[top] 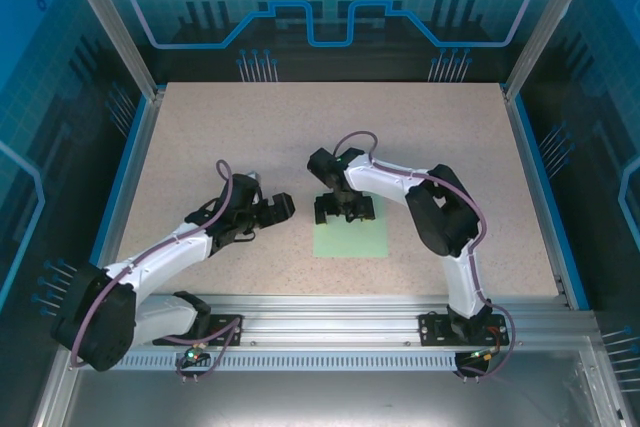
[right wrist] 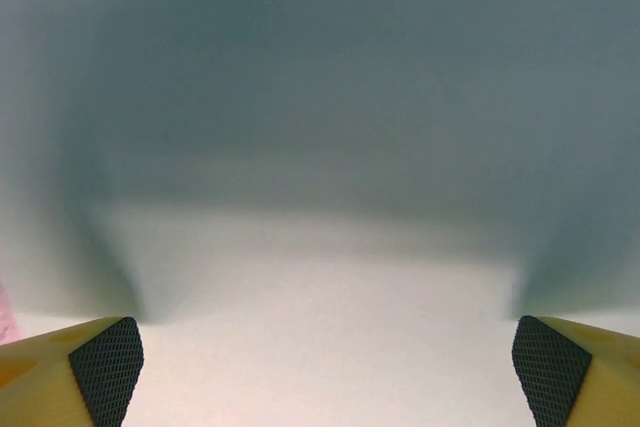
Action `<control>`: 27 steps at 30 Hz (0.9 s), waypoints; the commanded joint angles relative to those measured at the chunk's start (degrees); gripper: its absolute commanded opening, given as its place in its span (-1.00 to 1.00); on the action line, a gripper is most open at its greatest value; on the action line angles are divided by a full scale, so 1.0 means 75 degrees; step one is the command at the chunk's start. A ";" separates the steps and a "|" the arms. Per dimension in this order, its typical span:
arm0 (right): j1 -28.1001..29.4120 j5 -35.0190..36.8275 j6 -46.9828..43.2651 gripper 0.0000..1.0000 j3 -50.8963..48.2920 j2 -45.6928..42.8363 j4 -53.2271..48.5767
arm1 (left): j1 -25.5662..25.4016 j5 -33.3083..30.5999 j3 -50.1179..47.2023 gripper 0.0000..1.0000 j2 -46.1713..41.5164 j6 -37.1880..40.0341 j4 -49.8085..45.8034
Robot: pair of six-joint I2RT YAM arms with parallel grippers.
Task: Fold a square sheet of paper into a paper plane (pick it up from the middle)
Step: First fold in half a square sheet of paper at the center of the table.
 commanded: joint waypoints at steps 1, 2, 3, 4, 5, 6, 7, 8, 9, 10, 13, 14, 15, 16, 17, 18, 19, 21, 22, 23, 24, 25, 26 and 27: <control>-0.0090 -0.0142 0.0382 0.99 -0.0282 0.0270 0.0029 | 0.0089 0.0189 0.0113 0.97 0.0086 0.0156 -0.0003; -0.0094 -0.0138 0.0427 0.99 -0.0362 0.0281 0.0092 | 0.0087 0.0189 0.0113 0.97 0.0098 0.0156 0.0004; -0.0086 -0.0129 0.0449 0.99 -0.0392 0.0293 0.0110 | 0.0097 0.0203 0.0113 0.97 0.0105 0.0165 0.0004; -0.0083 -0.0145 0.0423 0.99 -0.0410 0.0305 0.0119 | 0.0087 0.0211 0.0110 0.97 0.0128 0.0173 0.0008; -0.0078 -0.0135 0.0395 0.99 -0.0407 0.0282 0.0106 | 0.0087 0.0229 0.0130 0.97 0.0145 0.0189 -0.0013; -0.0085 -0.0136 0.0382 0.99 -0.0400 0.0235 0.0073 | 0.0092 0.0245 0.0136 0.97 0.0168 0.0208 -0.0013; -0.0082 -0.0122 0.0350 0.99 -0.0376 0.0132 0.0061 | 0.0093 0.0258 0.0159 0.97 0.0181 0.0223 -0.0036; -0.0073 -0.0070 0.0326 0.99 -0.0358 -0.0002 0.0052 | 0.0088 0.0270 0.0181 0.97 0.0193 0.0237 -0.0054; -0.0073 0.0016 0.0326 0.99 -0.0319 -0.0106 -0.0022 | 0.0094 0.0270 0.0183 0.97 0.0204 0.0243 -0.0063; -0.0077 0.0131 0.0319 0.99 -0.0254 -0.0224 -0.0121 | 0.0088 0.0271 0.0195 0.97 0.0210 0.0250 -0.0071; -0.0120 0.0356 0.0263 0.99 -0.0088 -0.0437 -0.0316 | 0.0087 0.0305 0.0183 0.97 0.0215 0.0226 -0.0046; -0.0132 0.0363 0.0265 0.99 -0.0105 -0.0466 -0.0314 | 0.0091 0.0328 0.0194 0.97 0.0225 0.0215 -0.0046; -0.0133 0.0378 0.0283 0.99 -0.0113 -0.0468 -0.0305 | 0.0092 0.0338 0.0195 0.97 0.0229 0.0214 -0.0039; -0.0144 0.0373 0.0310 0.99 -0.0182 -0.0448 -0.0271 | 0.0087 0.0341 0.0204 0.97 0.0239 0.0207 -0.0054; -0.0148 0.0326 0.0336 0.99 -0.0258 -0.0406 -0.0194 | 0.0094 0.0340 0.0203 0.97 0.0251 0.0222 -0.0062; -0.0145 0.0247 0.0343 0.99 -0.0314 -0.0330 -0.0108 | 0.0094 0.0341 0.0206 0.97 0.0262 0.0223 -0.0060; -0.0144 0.0152 0.0354 0.99 -0.0389 -0.0238 -0.0046 | 0.0092 0.0341 0.0206 0.97 0.0263 0.0215 -0.0075; -0.0130 -0.0057 0.0358 0.99 -0.0509 -0.0042 0.0144 | 0.0095 0.0361 0.0195 0.97 0.0275 0.0214 -0.0078; -0.0121 -0.0121 0.0383 0.99 -0.0563 0.0058 0.0221 | 0.0089 0.0373 0.0195 0.97 0.0283 0.0204 -0.0084; -0.0120 -0.0136 0.0421 0.99 -0.0604 0.0146 0.0253 | 0.0096 0.0376 0.0183 0.97 0.0286 0.0203 -0.0085; -0.0098 -0.0163 0.0443 0.99 -0.0627 0.0244 0.0287 | 0.0092 0.0376 0.0171 0.97 0.0286 0.0203 -0.0088; -0.0100 -0.0218 0.0448 0.99 -0.0658 0.0340 0.0315 | 0.0096 0.0386 0.0161 0.97 0.0286 0.0200 -0.0087; -0.0087 -0.0240 0.0446 0.98 -0.0658 0.0434 0.0310 | 0.0090 0.0392 0.0160 0.97 0.0285 0.0203 -0.0097; -0.0085 -0.0240 0.0449 0.98 -0.0664 0.0478 0.0324 | 0.0092 0.0388 0.0151 0.97 0.0275 0.0203 -0.0096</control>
